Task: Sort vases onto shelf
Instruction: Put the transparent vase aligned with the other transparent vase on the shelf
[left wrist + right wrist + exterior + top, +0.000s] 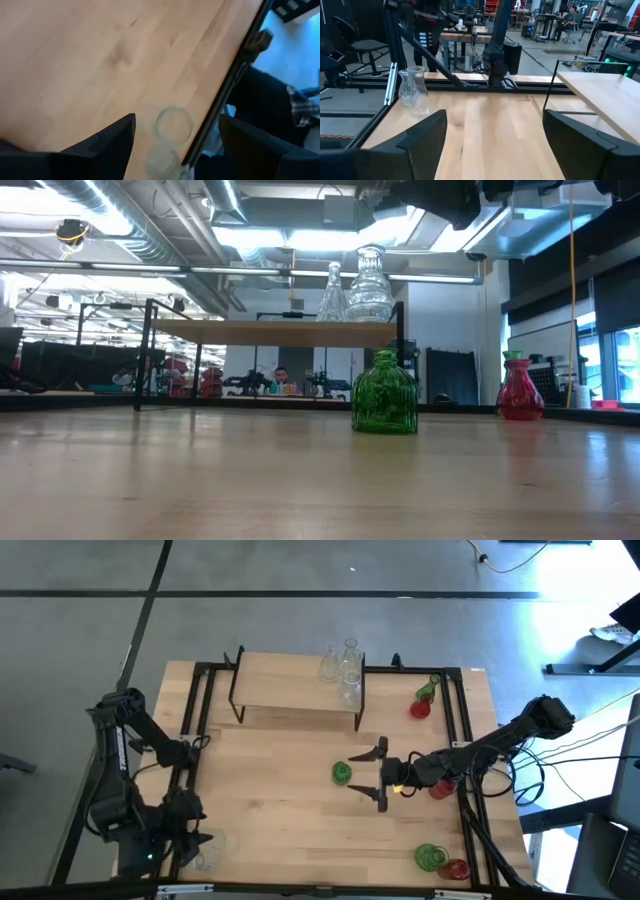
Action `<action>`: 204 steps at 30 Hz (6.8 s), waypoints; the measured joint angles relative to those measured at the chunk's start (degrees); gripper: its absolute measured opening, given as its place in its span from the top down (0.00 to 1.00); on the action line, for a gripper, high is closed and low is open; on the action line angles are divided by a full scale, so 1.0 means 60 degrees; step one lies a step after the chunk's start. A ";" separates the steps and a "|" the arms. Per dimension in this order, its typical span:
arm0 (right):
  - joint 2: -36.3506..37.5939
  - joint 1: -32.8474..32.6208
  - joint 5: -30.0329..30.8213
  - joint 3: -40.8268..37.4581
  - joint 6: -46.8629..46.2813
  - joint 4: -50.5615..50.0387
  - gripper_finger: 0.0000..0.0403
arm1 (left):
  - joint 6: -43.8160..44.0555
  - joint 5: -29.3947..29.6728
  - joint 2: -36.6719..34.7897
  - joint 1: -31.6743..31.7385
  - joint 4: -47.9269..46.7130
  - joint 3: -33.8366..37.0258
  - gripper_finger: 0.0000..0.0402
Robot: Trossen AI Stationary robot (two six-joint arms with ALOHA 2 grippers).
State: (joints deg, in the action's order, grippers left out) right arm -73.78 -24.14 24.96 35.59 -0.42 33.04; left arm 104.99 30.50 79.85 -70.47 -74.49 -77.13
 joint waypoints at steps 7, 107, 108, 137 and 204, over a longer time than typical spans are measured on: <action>0.0000 0.0000 0.0201 0.0004 -0.0125 0.0000 0.22 | 0.1442 -0.0861 -0.0004 -0.0727 0.0974 0.1012 0.31; 0.0000 0.0025 0.1245 0.0004 -0.0051 -0.0016 0.22 | -1.3128 -0.0217 -0.1378 0.8650 0.7537 0.2275 0.53; 0.0000 0.0025 0.1251 0.0004 0.0108 -0.0018 0.22 | -1.3567 -0.0363 -0.1449 0.8934 0.7843 0.2275 0.53; 0.0000 0.0025 0.1465 0.0004 0.1394 0.0101 0.22 | -1.7593 -0.4045 -0.0288 1.4952 0.8087 -0.0152 0.53; 0.0000 0.0470 0.2166 0.0004 0.1762 -0.0524 0.22 | -1.8119 -0.4538 0.2885 1.5866 0.7353 -0.2297 0.44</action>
State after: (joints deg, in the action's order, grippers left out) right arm -73.78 -21.32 37.96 35.62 10.15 29.89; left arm -3.73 3.27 97.17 24.73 -30.37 -90.91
